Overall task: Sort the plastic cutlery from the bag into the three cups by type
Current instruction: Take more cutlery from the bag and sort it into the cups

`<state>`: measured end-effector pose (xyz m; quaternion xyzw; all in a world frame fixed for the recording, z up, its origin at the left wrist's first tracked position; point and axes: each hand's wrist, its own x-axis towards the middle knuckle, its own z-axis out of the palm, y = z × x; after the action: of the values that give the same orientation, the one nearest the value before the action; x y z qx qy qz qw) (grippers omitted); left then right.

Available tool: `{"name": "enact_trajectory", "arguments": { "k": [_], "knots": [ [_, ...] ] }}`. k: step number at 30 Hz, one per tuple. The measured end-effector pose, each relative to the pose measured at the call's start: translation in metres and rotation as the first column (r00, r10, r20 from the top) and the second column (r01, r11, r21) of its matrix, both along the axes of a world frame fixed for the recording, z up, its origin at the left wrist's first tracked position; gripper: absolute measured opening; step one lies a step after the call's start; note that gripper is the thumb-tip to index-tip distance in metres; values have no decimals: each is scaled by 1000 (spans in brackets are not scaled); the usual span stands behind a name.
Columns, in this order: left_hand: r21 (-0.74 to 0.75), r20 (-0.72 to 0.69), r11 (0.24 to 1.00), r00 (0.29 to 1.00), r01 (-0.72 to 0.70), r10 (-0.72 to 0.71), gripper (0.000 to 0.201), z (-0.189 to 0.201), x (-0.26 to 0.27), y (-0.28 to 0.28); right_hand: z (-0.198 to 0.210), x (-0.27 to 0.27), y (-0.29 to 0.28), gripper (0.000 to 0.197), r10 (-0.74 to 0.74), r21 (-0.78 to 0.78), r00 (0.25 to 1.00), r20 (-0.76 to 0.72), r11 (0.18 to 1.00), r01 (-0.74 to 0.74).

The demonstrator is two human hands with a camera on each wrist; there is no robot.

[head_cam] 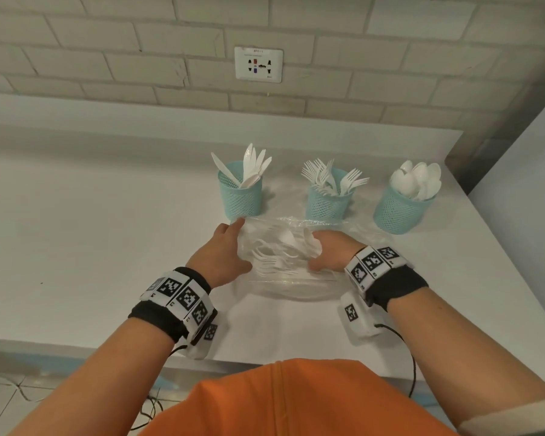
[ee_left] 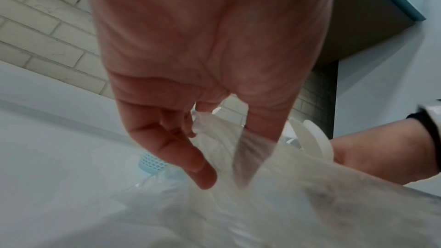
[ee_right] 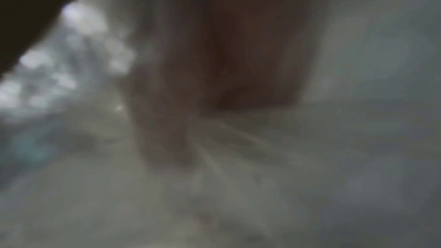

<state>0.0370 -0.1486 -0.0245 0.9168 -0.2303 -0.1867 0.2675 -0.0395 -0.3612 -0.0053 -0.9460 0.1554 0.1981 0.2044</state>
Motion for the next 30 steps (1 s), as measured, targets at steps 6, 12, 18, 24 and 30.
{"name": "enact_trajectory", "arguments": {
  "k": [6, 12, 18, 24, 30],
  "knots": [
    [-25, 348, 1000, 938, 3, 6, 47, -3, -2, 0, -4, -5, -5, 23, -57, 155, 990, 130, 987, 36],
    [164, 596, 986, 793, 35, -127, 38, 0, 11, -9, -5, -7, -6, 32, -59, 222, 987, 151, 975, 24],
    [191, 613, 980, 774, 46, -156, 21, -2, 15, -20, -5, -8, -8, 21, -35, 171, 985, 168, 985, 6],
    [100, 716, 988, 681, 120, -156, 23, 4, 8, -28, -11, -10, -6, 45, -51, 114, 985, 163, 993, 33],
    [53, 543, 992, 830, 115, -125, 35, -7, 6, -36, -22, -9, 1, 50, -43, 132, 976, 213, 991, 15]
  ]
}}
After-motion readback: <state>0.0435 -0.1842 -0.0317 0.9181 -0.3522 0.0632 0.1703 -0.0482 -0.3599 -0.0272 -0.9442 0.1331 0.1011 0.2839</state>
